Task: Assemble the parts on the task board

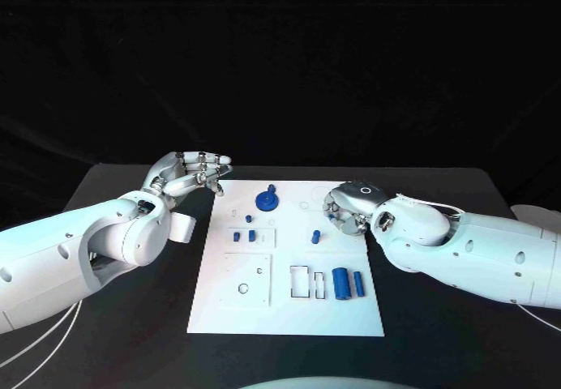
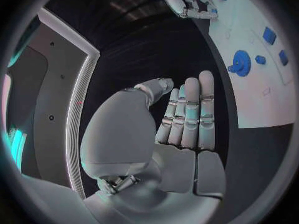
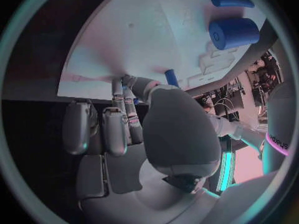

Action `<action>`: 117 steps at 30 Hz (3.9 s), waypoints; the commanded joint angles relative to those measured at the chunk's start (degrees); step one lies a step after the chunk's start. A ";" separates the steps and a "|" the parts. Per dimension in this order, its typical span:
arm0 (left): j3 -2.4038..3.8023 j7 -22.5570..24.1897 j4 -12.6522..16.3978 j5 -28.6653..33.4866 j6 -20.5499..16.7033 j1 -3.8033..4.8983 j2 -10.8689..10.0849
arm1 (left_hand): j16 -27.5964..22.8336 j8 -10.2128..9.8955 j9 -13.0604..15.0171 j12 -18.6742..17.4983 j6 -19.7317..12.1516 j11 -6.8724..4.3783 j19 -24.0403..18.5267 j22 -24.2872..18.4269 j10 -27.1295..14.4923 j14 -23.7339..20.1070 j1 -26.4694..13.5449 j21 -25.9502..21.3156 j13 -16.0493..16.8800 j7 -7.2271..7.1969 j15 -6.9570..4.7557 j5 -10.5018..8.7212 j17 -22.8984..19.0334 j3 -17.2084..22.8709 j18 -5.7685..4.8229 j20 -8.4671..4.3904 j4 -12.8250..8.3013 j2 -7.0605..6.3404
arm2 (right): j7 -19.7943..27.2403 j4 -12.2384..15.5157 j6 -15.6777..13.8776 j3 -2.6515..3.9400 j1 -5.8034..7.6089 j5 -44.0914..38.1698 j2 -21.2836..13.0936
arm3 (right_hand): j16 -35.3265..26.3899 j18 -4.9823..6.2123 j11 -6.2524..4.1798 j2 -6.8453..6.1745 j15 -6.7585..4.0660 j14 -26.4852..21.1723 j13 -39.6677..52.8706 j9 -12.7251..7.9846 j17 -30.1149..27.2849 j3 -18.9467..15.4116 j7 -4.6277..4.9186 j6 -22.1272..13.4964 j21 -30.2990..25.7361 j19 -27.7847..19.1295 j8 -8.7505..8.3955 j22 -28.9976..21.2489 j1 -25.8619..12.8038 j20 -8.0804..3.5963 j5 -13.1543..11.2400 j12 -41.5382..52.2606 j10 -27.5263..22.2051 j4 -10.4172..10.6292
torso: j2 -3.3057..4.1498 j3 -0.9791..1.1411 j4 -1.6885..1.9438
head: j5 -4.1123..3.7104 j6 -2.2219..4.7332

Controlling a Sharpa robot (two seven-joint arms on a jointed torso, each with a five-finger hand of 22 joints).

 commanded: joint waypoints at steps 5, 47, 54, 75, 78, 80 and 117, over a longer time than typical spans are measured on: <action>0.05 0.15 0.01 0.56 1.08 0.02 0.09 | -0.32 -0.43 -0.13 0.33 -0.52 0.05 0.06 -0.13 -0.57 -0.41 -0.21 -0.33 0.03 0.19 0.23 0.02 -0.10 -0.50 0.36 0.30 -0.08 0.14 | -0.30 1.22 -2.29 -0.09 -0.22 -1.05 -0.68 | 0.15 -0.74 -0.57 0.50 -0.20 2.21 0.03 0.06 0.09 0.28 0.09 0.18 0.44 0.50 0.18 7.10 0.08 -0.03 0.01 -0.04 1.02 -0.20 | -0.04 0.03 -0.10 | 0.01 0.35; 0.04 -0.15 -0.78 0.86 1.04 0.02 1.48 | -0.24 -0.59 -0.26 0.58 -0.85 0.16 0.17 -0.29 -1.12 -0.45 0.03 -0.50 0.03 0.30 0.28 0.05 -0.19 -0.61 0.38 0.35 -0.32 0.32 | 5.00 12.15 -8.43 0.30 -1.51 2.43 4.29 | 0.19 -0.89 -0.61 0.20 -0.20 2.26 -0.07 0.31 0.11 0.41 0.02 0.23 1.09 0.80 0.39 7.55 -1.19 -0.02 0.08 -0.25 1.23 -0.38 | 0.09 -0.23 0.13 | 5.53 0.09; 0.04 -0.17 -0.90 0.86 0.97 0.03 1.78 | -0.22 -0.67 -0.31 0.66 -1.01 0.23 0.19 -0.35 -1.38 -0.49 -0.04 -0.57 0.03 0.37 0.34 0.02 -0.22 -0.75 0.37 0.39 -0.33 0.28 | 6.04 10.58 -8.56 0.02 -3.82 3.59 6.54 | 0.18 -0.86 -0.61 0.21 -0.20 2.25 -0.08 0.32 0.09 0.43 0.02 0.18 0.95 0.73 0.38 7.49 -1.26 -0.02 0.19 -0.28 1.22 -0.41 | 0.13 -0.08 0.10 | 7.21 -0.61; 0.04 -0.17 -1.06 0.86 0.95 0.04 2.05 | -0.21 -0.73 -0.36 0.73 -1.13 0.27 0.21 -0.39 -1.58 -0.52 -0.02 -0.63 0.03 0.40 0.37 0.02 -0.25 -0.81 0.37 0.42 -0.37 0.29 | 6.99 7.22 -7.99 -0.57 -7.68 4.95 9.69 | 0.13 -0.81 -0.56 0.19 -0.18 2.22 -0.10 0.36 -0.02 0.38 0.05 0.06 0.71 0.62 0.38 7.41 -1.56 -0.01 0.32 -0.36 1.17 -0.43 | 0.01 0.02 0.03 | 8.31 -1.64; 0.04 -0.22 -1.11 0.86 1.02 0.04 2.05 | -0.21 -0.73 -0.36 0.73 -1.13 0.27 0.21 -0.39 -1.58 -0.52 -0.02 -0.63 0.03 0.40 0.37 0.02 -0.25 -0.81 0.37 0.42 -0.37 0.29 | 7.05 7.15 -7.96 -0.60 -7.87 5.04 9.74 | 0.13 -0.81 -0.56 0.19 -0.18 2.22 -0.10 0.36 -0.02 0.38 0.05 0.06 0.71 0.62 0.38 7.41 -1.56 -0.01 0.32 -0.36 1.17 -0.43 | -0.02 -0.01 0.04 | 8.28 -1.72; 0.04 -0.24 -1.13 0.86 1.05 0.04 2.06 | -0.21 -0.73 -0.36 0.73 -1.13 0.27 0.21 -0.39 -1.58 -0.52 -0.02 -0.63 0.03 0.40 0.37 0.02 -0.25 -0.81 0.37 0.42 -0.37 0.29 | 7.08 7.15 -7.96 -0.61 -7.93 5.07 9.75 | 0.13 -0.81 -0.56 0.19 -0.18 2.22 -0.10 0.36 -0.02 0.38 0.05 0.06 0.71 0.62 0.38 7.41 -1.56 -0.01 0.32 -0.36 1.17 -0.43 | 0.04 -0.04 0.00 | 8.34 -1.72; 0.03 -1.03 -1.24 0.86 1.37 0.04 2.10 | -0.21 -0.76 -0.41 0.95 -1.24 0.30 0.26 -0.47 -1.88 -0.61 0.24 -0.70 0.05 0.43 0.38 0.09 -0.32 -0.75 0.39 0.43 -0.52 0.57 | 6.53 5.54 -4.24 -0.92 -8.31 5.09 11.09 | -0.37 -0.47 0.25 -0.12 0.49 1.97 -0.50 -0.01 -1.01 -0.27 0.93 -2.92 -1.13 -0.29 -1.06 6.72 -4.00 0.40 0.92 -1.55 -0.67 -0.05 | -0.02 -0.04 -0.06 | 8.06 -1.96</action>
